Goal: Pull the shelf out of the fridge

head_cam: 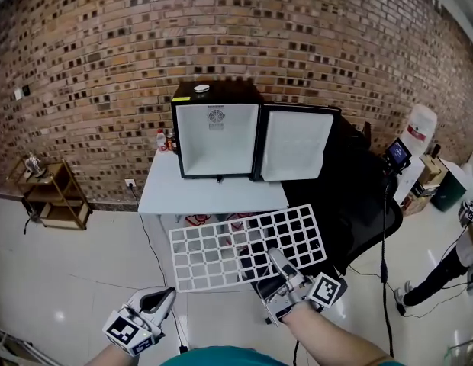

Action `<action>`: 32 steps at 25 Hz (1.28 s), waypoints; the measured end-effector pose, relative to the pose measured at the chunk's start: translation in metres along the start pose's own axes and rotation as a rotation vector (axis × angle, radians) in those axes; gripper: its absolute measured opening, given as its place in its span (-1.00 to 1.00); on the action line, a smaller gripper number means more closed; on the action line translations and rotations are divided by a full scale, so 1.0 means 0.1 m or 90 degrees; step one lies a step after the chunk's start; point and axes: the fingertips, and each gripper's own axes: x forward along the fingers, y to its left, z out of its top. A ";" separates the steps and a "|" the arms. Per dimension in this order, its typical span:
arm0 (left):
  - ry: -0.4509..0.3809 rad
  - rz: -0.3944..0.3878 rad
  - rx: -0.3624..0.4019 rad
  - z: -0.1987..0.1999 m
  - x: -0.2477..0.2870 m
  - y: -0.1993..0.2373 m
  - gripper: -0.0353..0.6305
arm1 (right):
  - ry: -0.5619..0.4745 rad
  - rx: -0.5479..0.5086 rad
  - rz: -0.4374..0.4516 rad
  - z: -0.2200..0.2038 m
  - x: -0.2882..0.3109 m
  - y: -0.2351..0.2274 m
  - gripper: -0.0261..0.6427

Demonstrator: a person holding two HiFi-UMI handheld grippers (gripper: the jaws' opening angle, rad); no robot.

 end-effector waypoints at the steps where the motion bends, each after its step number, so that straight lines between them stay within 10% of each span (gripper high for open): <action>1: 0.002 -0.010 0.005 0.02 -0.08 0.00 -0.95 | -0.009 0.003 0.004 -0.09 0.01 0.03 -0.85; 9: -0.008 -0.037 0.015 0.09 -0.52 0.06 -0.95 | -0.024 0.003 0.029 -0.61 0.01 0.25 -0.85; 32: -0.020 -0.012 0.004 0.03 -0.59 0.03 -0.95 | -0.040 -0.028 0.031 -0.43 -0.13 0.35 -0.85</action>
